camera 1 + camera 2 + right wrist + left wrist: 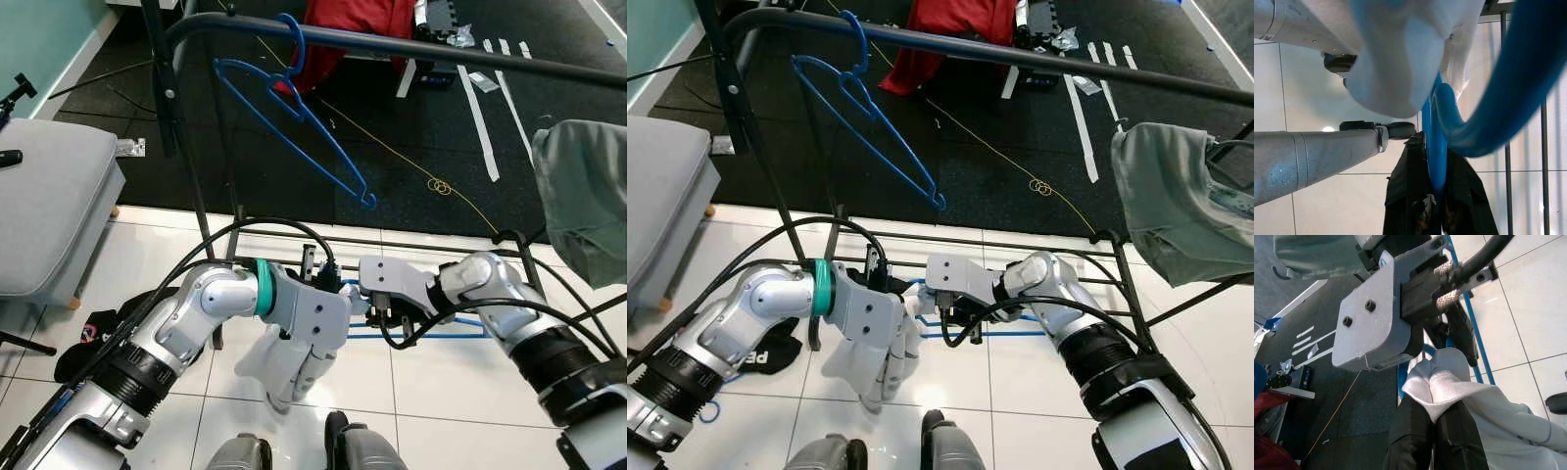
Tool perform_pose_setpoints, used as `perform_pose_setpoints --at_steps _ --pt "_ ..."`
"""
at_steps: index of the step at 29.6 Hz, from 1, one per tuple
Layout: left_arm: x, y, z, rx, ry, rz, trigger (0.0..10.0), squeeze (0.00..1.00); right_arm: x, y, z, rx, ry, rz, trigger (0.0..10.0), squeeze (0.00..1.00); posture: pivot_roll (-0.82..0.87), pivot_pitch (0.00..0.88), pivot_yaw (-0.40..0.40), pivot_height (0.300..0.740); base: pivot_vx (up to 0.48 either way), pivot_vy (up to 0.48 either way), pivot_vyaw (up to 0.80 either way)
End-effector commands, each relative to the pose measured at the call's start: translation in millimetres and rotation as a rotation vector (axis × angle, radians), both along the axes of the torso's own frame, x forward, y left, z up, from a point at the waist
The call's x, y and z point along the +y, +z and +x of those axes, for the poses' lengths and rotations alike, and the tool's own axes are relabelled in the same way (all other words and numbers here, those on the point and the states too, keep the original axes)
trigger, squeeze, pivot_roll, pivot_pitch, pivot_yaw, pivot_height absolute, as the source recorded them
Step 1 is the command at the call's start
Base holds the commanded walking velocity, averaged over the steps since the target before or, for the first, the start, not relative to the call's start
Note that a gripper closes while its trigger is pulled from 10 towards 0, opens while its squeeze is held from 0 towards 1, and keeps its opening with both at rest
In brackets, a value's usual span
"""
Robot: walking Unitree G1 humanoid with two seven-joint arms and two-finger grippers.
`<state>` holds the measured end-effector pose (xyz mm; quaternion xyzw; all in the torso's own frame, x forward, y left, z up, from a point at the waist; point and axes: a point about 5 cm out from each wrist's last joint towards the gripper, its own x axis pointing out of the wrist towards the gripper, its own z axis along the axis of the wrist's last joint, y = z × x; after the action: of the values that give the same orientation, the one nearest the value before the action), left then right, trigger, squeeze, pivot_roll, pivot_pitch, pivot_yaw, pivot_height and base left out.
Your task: Hang hanger
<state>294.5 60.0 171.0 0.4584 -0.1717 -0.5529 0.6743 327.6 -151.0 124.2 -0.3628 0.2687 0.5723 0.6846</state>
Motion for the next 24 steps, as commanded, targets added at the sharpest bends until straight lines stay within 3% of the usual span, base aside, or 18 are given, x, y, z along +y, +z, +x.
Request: perform_pose_setpoints --at_steps 1,11,15,24 --pt "-9.0 5 -4.1 -0.018 -0.046 -0.022 10.0 0.0 4.2 -4 -1.0 0.002 0.016 -0.002 0.0 0.0 -0.03 0.116 -0.007 0.74 0.0 0.0 0.0" --pt "-8.2 11 -4.8 0.004 -0.033 -0.055 10.0 0.0 8.4 -15 5.0 -0.021 -0.094 0.028 0.0 0.0 -0.03 0.113 -0.01 0.74 0.0 0.0 0.0" --pt "-5.2 10 -5.5 0.024 -0.005 -0.084 10.0 0.0 6.6 -14 11.2 -0.056 -0.218 0.126 0.0 0.0 -0.03 0.117 -0.012 0.74 0.0 0.0 0.0" --pt "4.0 4 -3.1 0.035 0.036 -0.06 10.0 0.0 4.7 -15 7.2 -0.043 -0.245 0.196 0.0 0.0 -0.03 0.126 -0.01 0.74 0.0 0.0 0.0"
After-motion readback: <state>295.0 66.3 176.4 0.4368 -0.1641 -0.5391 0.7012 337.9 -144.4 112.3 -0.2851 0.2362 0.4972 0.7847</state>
